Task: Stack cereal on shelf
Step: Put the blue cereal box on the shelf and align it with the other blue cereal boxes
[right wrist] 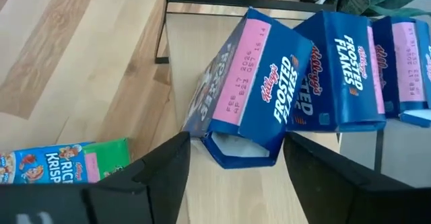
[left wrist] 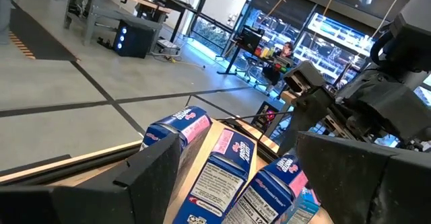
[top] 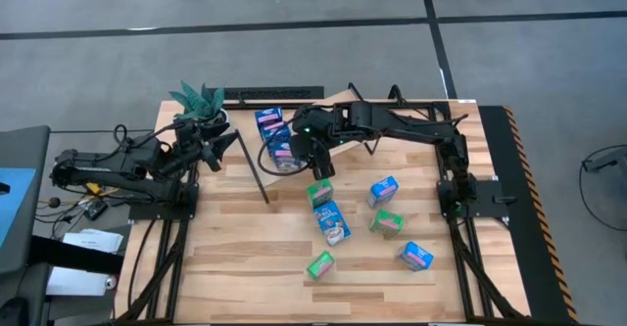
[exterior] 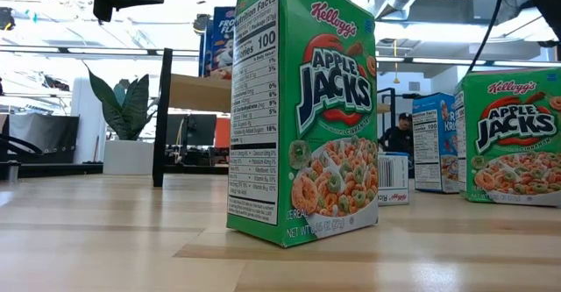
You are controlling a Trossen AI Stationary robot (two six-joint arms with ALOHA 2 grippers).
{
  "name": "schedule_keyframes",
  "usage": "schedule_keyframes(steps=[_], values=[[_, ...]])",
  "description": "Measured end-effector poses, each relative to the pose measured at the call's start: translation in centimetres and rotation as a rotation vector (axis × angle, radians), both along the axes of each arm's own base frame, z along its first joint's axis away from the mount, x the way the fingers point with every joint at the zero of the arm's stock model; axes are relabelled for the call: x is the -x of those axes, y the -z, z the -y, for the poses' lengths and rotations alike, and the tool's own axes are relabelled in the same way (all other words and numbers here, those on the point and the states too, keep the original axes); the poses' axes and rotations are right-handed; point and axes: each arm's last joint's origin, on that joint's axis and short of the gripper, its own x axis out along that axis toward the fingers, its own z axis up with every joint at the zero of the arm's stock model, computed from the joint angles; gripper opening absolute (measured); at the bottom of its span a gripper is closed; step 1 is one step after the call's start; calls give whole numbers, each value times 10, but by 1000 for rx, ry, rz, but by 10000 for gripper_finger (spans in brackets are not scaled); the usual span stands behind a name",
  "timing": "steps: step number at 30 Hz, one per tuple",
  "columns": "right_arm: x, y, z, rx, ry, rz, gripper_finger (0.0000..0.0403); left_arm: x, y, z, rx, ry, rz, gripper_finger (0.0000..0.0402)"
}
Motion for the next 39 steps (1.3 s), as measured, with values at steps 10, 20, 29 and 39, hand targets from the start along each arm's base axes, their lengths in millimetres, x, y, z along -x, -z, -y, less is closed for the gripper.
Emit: schedule_keyframes(steps=[10,20,29,39], values=[[14,-13,2,-5,44,-38,266,0,0,-1,2,-25,-1,283],[21,-14,-7,-178,31,-92,156,1,0,-1,1,-37,-2,283],[36,-18,14,-369,55,-106,11,1,0,-1,5,-54,-1,283],[68,0,9,-466,45,155,11,2,0,-3,12,-130,-1,283]])
